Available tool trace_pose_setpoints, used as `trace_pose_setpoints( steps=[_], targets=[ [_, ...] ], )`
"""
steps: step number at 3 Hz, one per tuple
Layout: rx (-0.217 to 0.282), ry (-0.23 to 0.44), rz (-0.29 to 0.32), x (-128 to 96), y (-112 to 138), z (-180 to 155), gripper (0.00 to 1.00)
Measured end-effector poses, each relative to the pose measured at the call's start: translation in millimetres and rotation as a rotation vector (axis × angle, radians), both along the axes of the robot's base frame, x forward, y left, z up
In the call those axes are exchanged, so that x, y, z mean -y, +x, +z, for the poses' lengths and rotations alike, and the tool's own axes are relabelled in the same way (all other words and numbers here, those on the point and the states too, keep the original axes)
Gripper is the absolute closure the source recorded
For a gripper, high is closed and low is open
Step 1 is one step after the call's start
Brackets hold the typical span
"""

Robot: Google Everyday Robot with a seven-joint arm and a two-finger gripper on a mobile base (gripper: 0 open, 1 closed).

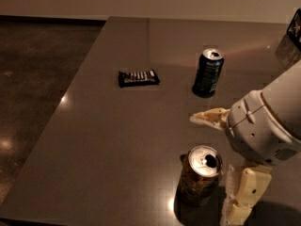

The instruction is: Move orange can near pepsi can

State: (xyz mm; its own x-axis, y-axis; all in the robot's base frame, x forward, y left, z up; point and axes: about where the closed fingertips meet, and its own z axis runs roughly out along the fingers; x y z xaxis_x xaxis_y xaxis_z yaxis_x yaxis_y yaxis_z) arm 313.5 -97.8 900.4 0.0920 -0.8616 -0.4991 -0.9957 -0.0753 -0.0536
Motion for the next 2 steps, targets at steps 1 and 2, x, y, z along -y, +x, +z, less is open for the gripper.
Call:
trace_pose_setpoints(
  steps=[1,2],
  targets=[
    [-0.006,0.004,0.005,-3.7,-3.7,-4.3,0.16],
    [0.002,0.008,-0.017,-1.5,0.8,-1.7,0.39]
  ],
)
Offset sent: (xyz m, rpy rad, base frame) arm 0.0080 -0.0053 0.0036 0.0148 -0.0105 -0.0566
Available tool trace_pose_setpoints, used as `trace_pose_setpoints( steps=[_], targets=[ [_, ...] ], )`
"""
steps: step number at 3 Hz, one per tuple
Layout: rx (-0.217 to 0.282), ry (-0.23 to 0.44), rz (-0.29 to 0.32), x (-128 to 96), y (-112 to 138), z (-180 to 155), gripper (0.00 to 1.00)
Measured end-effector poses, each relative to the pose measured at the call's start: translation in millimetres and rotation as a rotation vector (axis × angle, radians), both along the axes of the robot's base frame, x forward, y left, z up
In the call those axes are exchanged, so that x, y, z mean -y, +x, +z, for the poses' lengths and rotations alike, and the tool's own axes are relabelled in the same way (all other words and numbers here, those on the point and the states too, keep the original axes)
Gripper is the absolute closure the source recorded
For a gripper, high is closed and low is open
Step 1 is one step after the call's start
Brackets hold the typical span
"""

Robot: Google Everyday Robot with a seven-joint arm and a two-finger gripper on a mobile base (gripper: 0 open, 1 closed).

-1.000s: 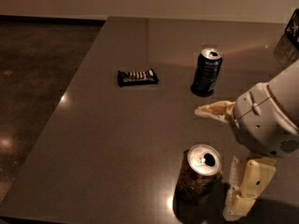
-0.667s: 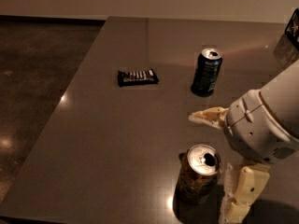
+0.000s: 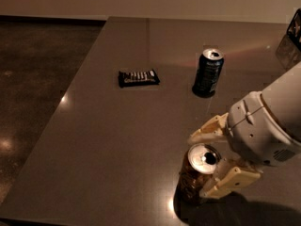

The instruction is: Move orange can near pepsi can

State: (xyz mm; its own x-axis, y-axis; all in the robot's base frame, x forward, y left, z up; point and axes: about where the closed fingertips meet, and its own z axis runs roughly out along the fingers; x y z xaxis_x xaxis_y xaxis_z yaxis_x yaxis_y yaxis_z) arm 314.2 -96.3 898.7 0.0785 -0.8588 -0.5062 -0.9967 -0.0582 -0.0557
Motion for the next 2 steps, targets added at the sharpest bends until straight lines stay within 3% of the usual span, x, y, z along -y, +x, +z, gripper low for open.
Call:
trace_pose_setpoints(
  steps=[1,2],
  targets=[
    [0.02,-0.008,-0.061,9.4,22.9,17.6,0.7],
    [0.042,-0.01,-0.155,23.1,63.6,36.2,0.95]
  ],
)
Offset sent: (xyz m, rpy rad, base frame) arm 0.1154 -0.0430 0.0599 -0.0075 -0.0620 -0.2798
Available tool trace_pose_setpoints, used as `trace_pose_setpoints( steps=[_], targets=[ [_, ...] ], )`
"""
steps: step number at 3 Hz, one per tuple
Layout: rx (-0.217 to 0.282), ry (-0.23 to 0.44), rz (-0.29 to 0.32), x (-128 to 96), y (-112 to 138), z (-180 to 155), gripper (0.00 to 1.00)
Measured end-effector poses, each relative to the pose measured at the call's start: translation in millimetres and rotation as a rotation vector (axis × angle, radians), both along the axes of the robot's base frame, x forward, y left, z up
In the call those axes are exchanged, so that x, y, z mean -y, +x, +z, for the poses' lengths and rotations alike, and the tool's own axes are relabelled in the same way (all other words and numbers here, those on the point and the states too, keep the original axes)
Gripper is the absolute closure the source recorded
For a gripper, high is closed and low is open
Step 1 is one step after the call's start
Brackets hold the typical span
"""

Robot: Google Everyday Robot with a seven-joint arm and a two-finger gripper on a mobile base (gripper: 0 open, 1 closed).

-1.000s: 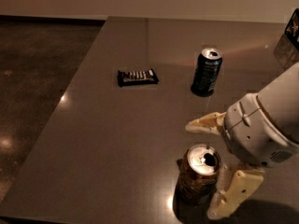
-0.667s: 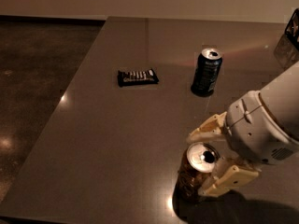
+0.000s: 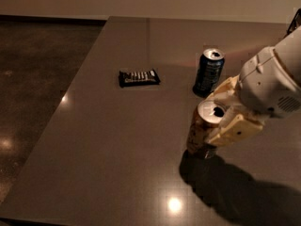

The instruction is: Move orange can near pepsi can

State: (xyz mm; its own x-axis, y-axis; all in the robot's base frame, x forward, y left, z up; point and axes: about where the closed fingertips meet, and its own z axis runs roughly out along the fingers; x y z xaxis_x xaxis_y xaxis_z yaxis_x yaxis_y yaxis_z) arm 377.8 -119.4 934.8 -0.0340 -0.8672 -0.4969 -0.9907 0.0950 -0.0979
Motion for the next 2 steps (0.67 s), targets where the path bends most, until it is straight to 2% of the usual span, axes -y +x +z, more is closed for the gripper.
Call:
trace_pose_setpoints(
  steps=[1,2],
  targets=[
    [0.014,0.024,-0.097,12.9,37.3,12.7,1.0],
    [0.006,0.049,-0.205,24.8,78.2,14.7,1.0]
  ],
)
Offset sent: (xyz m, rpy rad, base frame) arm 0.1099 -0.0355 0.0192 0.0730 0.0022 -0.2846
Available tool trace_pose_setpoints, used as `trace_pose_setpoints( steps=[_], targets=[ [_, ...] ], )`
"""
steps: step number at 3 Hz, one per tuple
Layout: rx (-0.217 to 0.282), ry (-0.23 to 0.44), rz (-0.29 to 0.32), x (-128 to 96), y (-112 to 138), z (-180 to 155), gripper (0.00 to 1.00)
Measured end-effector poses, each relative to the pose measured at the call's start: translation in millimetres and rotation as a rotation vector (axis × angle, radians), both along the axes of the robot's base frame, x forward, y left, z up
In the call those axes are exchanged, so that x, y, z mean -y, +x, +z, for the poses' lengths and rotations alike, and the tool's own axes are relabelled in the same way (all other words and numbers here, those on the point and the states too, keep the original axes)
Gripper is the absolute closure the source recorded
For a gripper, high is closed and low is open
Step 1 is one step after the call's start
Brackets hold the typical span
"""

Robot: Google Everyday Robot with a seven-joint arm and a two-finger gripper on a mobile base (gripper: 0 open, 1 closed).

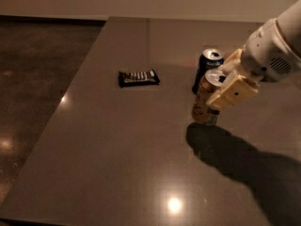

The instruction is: Move orange can near pepsi can

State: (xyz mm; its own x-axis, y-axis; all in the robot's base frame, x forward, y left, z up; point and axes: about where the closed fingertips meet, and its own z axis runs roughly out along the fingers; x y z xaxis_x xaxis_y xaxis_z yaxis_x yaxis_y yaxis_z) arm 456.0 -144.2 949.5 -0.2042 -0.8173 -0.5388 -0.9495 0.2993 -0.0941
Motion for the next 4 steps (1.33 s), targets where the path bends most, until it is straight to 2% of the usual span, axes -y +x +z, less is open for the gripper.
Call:
trace_pose_setpoints(
  steps=[2,3,4],
  targets=[
    [-0.021,0.014,-0.135,19.2,40.7,-20.7,1.0],
    [-0.003,-0.004,-0.19,28.7,55.1,-26.6,0.82],
    [0.01,-0.031,-0.227,37.4,65.1,-31.0,0.59]
  ],
)
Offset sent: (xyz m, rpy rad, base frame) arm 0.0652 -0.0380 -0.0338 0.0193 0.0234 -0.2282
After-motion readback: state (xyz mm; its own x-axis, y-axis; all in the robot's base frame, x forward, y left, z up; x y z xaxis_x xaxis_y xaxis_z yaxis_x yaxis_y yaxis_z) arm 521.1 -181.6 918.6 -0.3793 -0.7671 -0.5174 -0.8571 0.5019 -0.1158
